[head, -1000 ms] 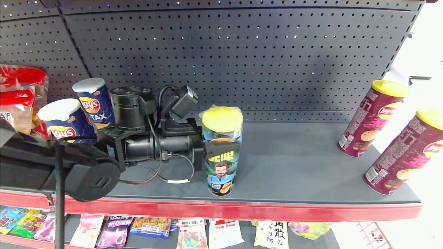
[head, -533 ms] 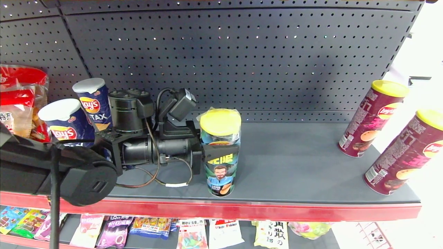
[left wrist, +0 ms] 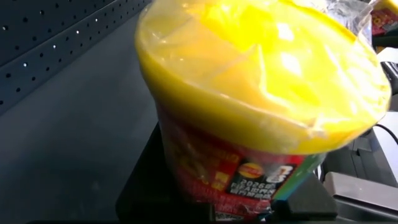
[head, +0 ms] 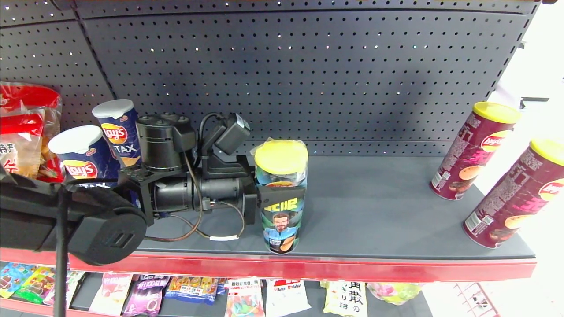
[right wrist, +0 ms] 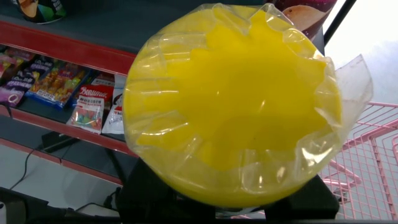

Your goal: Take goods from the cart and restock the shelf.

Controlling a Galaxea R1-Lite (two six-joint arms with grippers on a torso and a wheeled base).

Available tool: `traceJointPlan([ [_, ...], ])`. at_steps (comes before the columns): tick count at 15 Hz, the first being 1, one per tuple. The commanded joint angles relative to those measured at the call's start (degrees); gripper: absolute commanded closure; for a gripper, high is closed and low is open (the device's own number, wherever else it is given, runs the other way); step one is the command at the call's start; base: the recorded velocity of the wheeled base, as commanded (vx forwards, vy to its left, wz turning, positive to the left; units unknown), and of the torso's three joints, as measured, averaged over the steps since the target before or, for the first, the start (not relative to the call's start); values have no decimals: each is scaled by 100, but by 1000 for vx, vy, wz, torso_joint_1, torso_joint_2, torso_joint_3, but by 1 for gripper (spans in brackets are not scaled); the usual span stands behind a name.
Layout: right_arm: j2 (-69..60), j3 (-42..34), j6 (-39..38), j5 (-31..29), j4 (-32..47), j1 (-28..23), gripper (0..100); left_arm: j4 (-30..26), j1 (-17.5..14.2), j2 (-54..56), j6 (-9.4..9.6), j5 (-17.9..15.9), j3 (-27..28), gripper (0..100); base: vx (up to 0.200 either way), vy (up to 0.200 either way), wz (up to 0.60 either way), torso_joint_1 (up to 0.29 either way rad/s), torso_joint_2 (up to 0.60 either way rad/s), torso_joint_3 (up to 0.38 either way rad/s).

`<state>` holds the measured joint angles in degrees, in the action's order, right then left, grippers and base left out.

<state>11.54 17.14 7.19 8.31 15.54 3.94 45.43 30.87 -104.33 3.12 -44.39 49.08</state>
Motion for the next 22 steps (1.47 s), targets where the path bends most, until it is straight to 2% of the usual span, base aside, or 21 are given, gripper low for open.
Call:
traceJointPlan([
  [1, -3, 0, 1, 4, 1, 2, 100, 27, -2, 26, 4, 18, -65, 100, 0, 0, 0, 0, 0, 0],
  [5, -12, 9, -34, -5, -7, 2, 100, 53, -2, 70, 57, 18, -241, 100, 0, 0, 0, 0, 0, 0],
  [6, -12, 9, -42, -5, -7, 2, 100, 150, -2, 70, 22, 26, -250, 0, 0, 0, 0, 0, 0, 0],
  [11, 6, 9, -51, -5, 1, 2, 100, 185, -19, 246, 22, 167, -329, 0, 0, 0, 0, 0, 0, 0],
  [14, 14, 17, -51, 4, -7, 2, 100, 185, -46, 589, 22, 167, -759, 0, 0, 0, 0, 0, 0, 0],
  [22, 6, 0, -42, 12, 10, 19, 100, 194, -652, 1389, 48, 97, -1665, 0, 0, 0, 0, 0, 0, 0],
])
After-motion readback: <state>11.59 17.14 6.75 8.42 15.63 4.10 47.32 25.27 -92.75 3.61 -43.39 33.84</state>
